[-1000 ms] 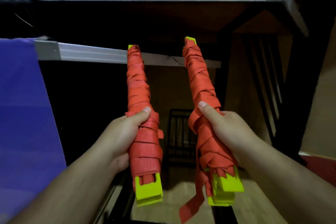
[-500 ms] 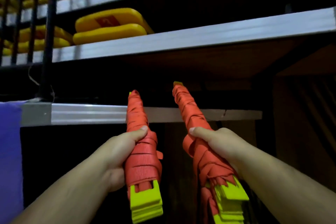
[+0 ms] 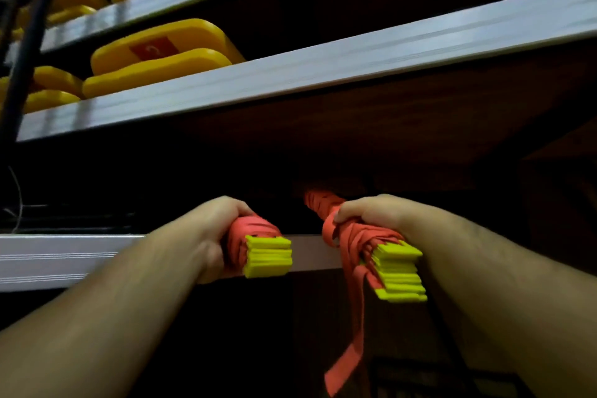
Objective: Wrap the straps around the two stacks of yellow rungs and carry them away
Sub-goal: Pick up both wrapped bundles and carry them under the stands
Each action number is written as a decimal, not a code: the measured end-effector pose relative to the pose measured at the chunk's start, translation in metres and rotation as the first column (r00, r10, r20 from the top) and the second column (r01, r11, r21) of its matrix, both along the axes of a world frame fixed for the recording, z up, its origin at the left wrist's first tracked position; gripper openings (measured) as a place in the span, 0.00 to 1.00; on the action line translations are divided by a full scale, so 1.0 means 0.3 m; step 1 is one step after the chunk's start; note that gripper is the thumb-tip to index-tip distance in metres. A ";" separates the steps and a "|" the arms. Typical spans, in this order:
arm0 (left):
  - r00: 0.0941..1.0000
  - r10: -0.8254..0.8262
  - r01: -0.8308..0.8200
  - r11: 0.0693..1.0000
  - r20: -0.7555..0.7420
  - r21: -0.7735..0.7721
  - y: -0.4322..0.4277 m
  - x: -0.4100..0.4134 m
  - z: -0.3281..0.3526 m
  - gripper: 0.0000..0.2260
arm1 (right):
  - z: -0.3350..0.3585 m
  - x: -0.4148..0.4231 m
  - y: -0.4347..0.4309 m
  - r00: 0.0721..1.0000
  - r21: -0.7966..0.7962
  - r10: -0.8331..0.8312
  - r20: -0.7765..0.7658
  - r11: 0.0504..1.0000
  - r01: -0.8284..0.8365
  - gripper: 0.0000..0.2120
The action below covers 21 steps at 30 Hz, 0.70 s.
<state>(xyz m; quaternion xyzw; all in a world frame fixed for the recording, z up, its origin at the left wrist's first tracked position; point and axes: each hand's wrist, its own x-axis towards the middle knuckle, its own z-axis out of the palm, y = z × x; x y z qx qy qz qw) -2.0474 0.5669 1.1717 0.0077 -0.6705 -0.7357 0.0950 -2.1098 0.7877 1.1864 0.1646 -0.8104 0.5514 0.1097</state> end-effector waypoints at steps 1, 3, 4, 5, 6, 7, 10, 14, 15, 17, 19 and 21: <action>1.000 0.030 -0.030 0.999 -0.006 -0.019 0.011 -0.035 0.018 0.14 | 0.017 -0.047 0.014 1.000 0.030 0.007 -0.013 1.000 -0.006 0.09; 0.995 0.095 -0.096 0.994 -0.026 -0.046 0.030 -0.107 0.045 0.14 | 0.054 -0.143 0.035 0.999 0.076 0.045 -0.020 0.996 -0.044 0.10; 0.993 0.115 -0.117 0.992 -0.025 -0.050 0.042 -0.139 0.054 0.13 | 0.071 -0.195 0.044 0.996 0.094 0.084 0.003 0.992 -0.084 0.11; 0.990 0.137 -0.139 0.989 -0.032 -0.052 0.061 -0.174 0.062 0.13 | 0.087 -0.247 0.055 0.992 0.110 0.119 0.030 0.986 -0.122 0.11; 0.987 0.158 -0.159 0.986 -0.039 -0.047 0.073 -0.214 0.076 0.14 | 0.107 -0.309 0.062 0.987 0.130 0.154 0.048 0.979 -0.159 0.12; 0.983 0.179 -0.181 0.982 -0.046 -0.051 0.080 -0.242 0.088 0.15 | 0.123 -0.355 0.061 0.980 0.145 0.182 0.074 0.971 -0.191 0.13; 0.964 0.259 -0.263 0.961 -0.054 -0.083 0.077 -0.309 0.107 0.16 | 0.163 -0.480 0.026 0.941 0.156 0.282 0.185 0.937 -0.311 0.15; 0.948 0.307 -0.315 0.942 -0.081 -0.116 0.073 -0.409 0.125 0.24 | 0.204 -0.614 -0.006 0.906 0.174 0.341 0.252 0.905 -0.389 0.18; 0.948 0.307 -0.315 0.940 -0.077 -0.134 0.065 -0.423 0.122 0.25 | 0.204 -0.624 -0.015 0.902 0.179 0.346 0.257 0.900 -0.397 0.17; 0.945 0.323 -0.328 0.932 -0.057 -0.151 0.038 -0.444 0.111 0.25 | 0.202 -0.650 -0.037 0.897 0.190 0.356 0.263 0.892 -0.409 0.15; 0.939 0.337 -0.343 0.922 -0.062 -0.179 0.012 -0.458 0.100 0.19 | 0.203 -0.683 -0.067 0.893 0.189 0.359 0.273 0.890 -0.416 0.16; 0.933 0.352 -0.359 0.912 -0.069 -0.198 -0.003 -0.475 0.102 0.15 | 0.207 -0.722 -0.101 0.901 0.206 0.347 0.263 0.892 -0.403 0.16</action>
